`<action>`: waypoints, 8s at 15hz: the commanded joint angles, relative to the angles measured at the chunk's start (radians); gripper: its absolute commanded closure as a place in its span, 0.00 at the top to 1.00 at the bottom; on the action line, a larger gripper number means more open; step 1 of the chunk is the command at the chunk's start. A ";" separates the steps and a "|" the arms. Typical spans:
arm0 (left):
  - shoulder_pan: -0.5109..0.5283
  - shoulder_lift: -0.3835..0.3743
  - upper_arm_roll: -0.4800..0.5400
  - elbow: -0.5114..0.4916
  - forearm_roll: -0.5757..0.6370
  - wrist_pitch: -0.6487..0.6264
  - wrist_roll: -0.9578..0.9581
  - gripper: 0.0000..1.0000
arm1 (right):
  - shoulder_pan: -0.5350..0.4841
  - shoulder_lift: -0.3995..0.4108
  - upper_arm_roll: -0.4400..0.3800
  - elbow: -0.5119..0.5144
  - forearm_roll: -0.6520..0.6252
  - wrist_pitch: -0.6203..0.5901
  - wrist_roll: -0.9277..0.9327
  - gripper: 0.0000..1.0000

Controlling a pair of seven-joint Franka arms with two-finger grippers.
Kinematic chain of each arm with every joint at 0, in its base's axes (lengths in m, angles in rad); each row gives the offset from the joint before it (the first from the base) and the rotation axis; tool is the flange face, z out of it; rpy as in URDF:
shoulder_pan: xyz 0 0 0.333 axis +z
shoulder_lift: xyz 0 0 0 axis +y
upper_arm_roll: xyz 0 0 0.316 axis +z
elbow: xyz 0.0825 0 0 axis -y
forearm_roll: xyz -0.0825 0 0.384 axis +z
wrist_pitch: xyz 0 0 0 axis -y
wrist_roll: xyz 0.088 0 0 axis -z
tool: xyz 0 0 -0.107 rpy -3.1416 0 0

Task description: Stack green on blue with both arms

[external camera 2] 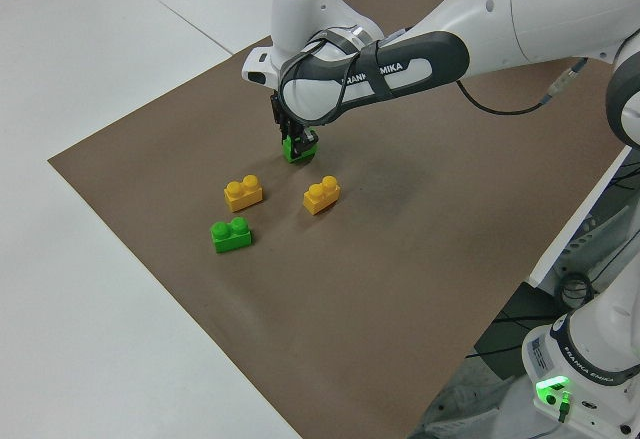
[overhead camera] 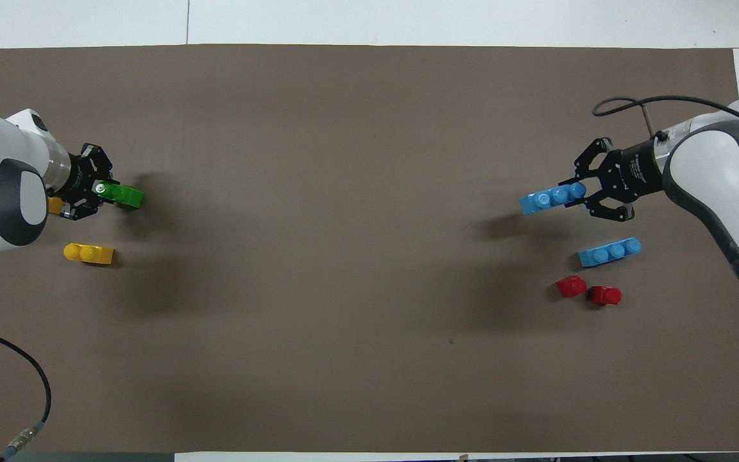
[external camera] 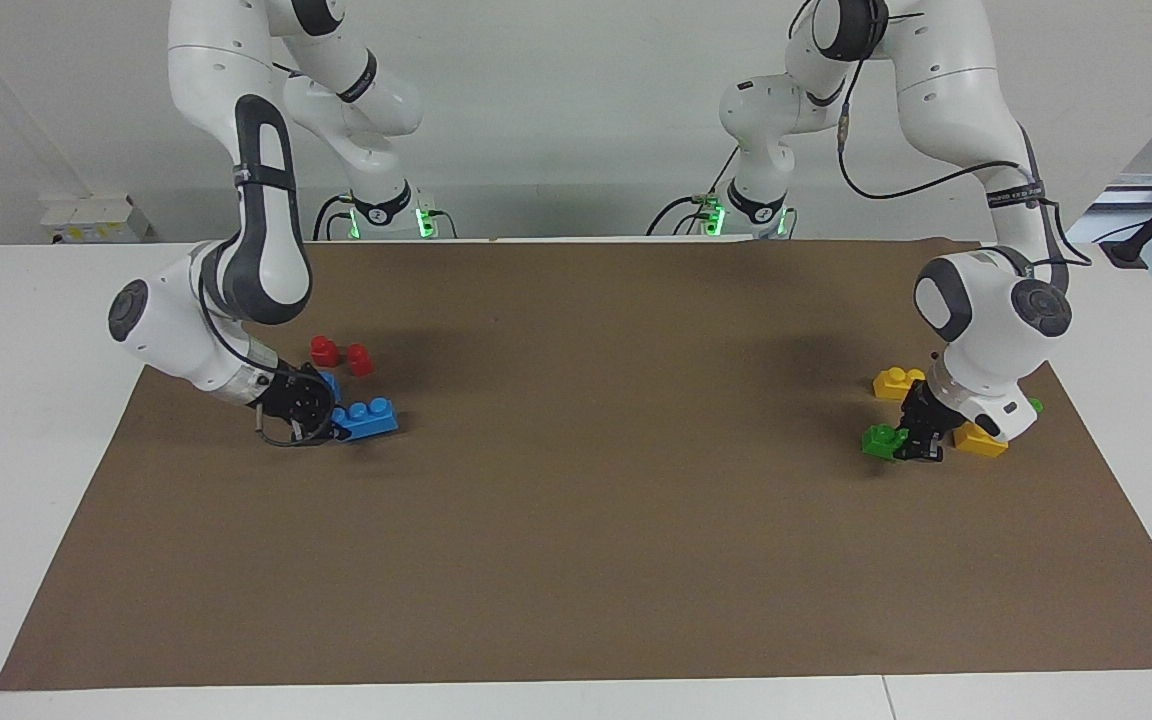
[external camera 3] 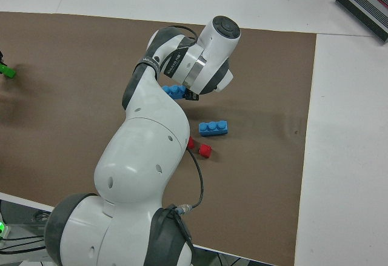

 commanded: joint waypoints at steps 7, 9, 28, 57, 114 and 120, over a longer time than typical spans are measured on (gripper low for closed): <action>-0.099 -0.162 0.005 -0.003 0.009 -0.179 -0.149 0.00 | 0.297 -0.057 0.000 0.055 0.019 0.054 0.423 0.00; -0.130 -0.191 0.005 -0.003 0.009 -0.233 -0.201 0.00 | 0.357 -0.073 -0.001 0.010 0.018 0.103 0.456 0.00; -0.495 -0.322 0.004 -0.055 0.011 -0.299 -0.858 0.00 | 0.596 -0.081 0.003 -0.309 0.067 0.545 0.682 0.00; -0.776 -0.304 0.004 -0.306 0.081 0.077 -1.214 0.00 | 0.667 -0.006 0.005 -0.402 0.161 0.738 0.588 0.00; -0.218 -0.288 0.011 -0.096 0.159 -0.187 0.147 1.00 | 0.104 -0.208 -0.007 -0.167 -0.226 -0.018 -0.664 1.00; -0.194 -0.293 0.013 0.019 0.159 -0.334 0.444 1.00 | 0.093 -0.296 -0.008 -0.088 -0.353 -0.159 -0.924 1.00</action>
